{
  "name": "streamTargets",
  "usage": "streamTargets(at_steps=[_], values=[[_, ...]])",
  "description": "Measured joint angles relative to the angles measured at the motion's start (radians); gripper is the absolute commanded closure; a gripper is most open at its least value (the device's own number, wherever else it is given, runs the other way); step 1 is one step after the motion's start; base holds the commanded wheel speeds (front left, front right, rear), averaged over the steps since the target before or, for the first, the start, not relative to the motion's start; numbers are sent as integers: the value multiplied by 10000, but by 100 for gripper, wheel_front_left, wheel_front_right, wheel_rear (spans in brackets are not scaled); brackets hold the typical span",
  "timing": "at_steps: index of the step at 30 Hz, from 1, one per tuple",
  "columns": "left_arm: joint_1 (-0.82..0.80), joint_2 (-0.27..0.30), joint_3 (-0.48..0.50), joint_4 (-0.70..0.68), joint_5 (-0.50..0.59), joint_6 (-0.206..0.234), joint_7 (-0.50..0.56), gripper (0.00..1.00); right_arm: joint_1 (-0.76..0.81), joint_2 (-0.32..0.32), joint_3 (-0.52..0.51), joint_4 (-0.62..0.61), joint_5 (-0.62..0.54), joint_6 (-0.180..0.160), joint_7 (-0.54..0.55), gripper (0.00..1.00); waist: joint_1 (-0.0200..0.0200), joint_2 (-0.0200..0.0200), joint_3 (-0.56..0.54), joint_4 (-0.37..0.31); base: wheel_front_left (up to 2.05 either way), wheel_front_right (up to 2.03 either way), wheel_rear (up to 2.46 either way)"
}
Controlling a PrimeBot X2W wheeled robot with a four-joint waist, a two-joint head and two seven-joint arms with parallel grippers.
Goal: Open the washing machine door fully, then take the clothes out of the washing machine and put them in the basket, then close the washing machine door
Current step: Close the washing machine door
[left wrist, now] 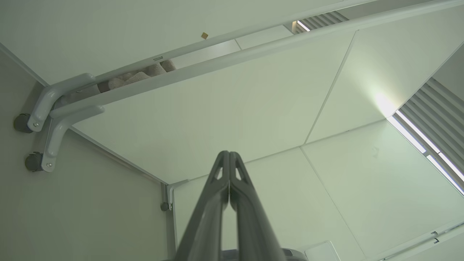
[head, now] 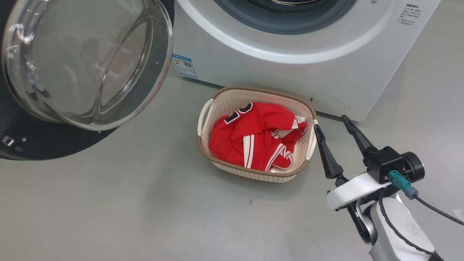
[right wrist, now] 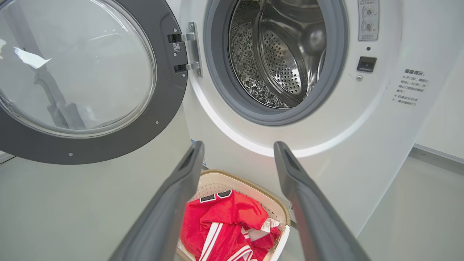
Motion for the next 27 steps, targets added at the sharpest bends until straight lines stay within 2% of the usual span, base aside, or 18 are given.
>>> streamTargets(at_steps=[7,15,22,27], values=[[-660,589,-569,871,-84,159,771,100,-294,-94,88,-48,-94,15,65,0,0,0,388,-390,0,0,0],[-1204,640,-1333,1661,-86,161,1555,100,-431,-186,-35,-40,-94,25,65,0,1,0,741,-750,0,0,0],[-1512,838,-1498,2288,-86,136,1933,100,-433,-232,-102,-27,-94,25,65,0,0,0,817,-796,0,0,0],[-1592,955,-1701,2661,-86,-121,2403,100,-435,-240,-113,10,-94,25,65,0,1,0,826,-770,0,0,0]])
